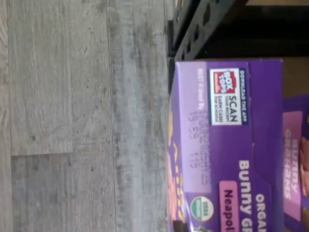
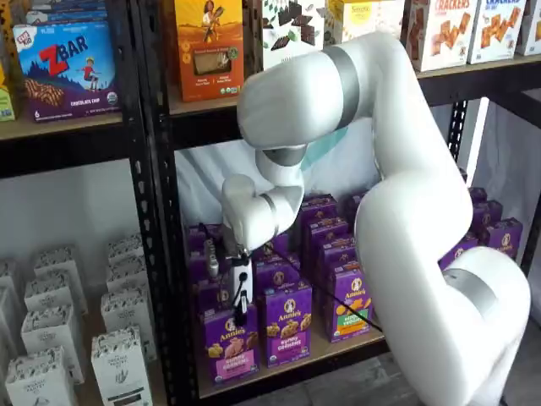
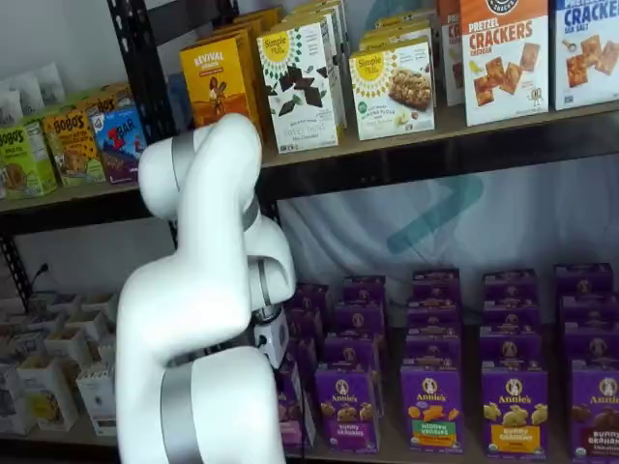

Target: Pick up the purple box with a pink patch in the middle, on the bottom shelf, the first box from the left

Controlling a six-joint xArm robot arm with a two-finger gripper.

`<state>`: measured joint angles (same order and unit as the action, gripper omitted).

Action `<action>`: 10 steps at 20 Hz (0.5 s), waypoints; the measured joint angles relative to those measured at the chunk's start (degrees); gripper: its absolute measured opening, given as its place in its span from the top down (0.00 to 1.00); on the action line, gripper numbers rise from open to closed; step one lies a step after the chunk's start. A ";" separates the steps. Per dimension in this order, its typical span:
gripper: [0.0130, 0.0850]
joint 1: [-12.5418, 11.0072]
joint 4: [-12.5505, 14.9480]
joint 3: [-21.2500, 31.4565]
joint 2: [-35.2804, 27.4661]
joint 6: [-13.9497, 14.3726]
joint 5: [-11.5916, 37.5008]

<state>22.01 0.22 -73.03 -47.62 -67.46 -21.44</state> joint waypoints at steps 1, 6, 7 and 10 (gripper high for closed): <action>0.72 -0.05 0.12 -0.39 -0.30 0.06 -0.11; 0.72 -0.24 0.12 -1.68 -1.33 -0.12 -0.62; 0.72 -0.24 0.16 -1.80 -1.45 -0.08 -0.65; 0.72 -0.11 -0.25 -2.14 -1.81 -0.34 -0.63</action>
<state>21.90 -0.03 -75.17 -49.43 -67.80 -22.07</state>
